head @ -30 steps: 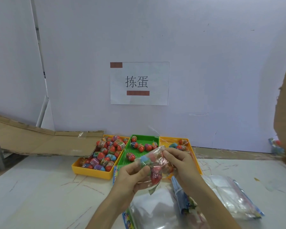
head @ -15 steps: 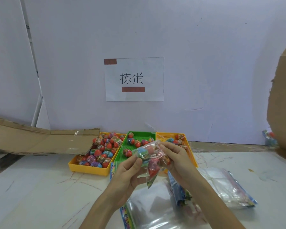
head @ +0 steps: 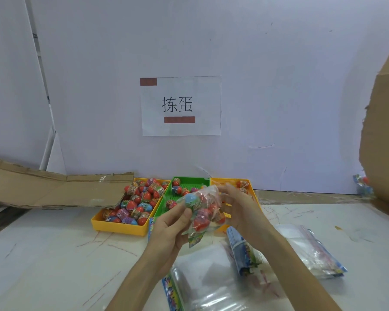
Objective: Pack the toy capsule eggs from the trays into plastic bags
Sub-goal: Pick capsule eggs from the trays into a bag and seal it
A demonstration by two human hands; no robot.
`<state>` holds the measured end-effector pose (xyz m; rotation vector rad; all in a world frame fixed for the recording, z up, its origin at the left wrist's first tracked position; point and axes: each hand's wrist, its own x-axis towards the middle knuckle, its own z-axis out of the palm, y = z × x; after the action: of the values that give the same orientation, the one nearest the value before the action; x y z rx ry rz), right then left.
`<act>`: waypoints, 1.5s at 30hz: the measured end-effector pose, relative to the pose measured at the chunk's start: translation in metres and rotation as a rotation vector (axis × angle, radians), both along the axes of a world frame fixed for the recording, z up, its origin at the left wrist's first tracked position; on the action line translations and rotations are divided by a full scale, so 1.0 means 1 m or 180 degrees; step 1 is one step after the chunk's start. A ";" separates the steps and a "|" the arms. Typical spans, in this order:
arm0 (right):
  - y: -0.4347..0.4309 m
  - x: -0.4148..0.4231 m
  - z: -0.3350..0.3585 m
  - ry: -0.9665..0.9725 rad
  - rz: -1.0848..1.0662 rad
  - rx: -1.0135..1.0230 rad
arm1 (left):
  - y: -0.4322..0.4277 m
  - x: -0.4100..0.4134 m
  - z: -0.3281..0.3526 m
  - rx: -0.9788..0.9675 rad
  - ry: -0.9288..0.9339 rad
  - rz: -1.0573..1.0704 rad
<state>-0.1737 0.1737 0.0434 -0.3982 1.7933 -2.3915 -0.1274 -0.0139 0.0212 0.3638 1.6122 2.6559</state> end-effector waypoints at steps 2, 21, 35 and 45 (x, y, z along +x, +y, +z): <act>-0.003 0.001 -0.004 0.0097 0.0107 0.0024 | 0.000 0.000 0.000 0.0020 0.0016 0.0029; -0.015 0.001 -0.009 0.0326 -0.0810 0.0395 | -0.001 -0.006 -0.010 0.0040 -0.0415 0.0511; -0.012 0.004 -0.010 0.0417 0.0002 0.0198 | 0.001 -0.003 -0.007 0.0438 -0.0601 0.0218; -0.012 0.002 -0.012 0.0088 0.0427 -0.0277 | -0.003 -0.007 -0.010 0.1168 -0.0869 0.0015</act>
<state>-0.1716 0.1617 0.0314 -0.5456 1.6216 -2.3876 -0.1344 -0.0167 0.0109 -0.0047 1.0543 2.8462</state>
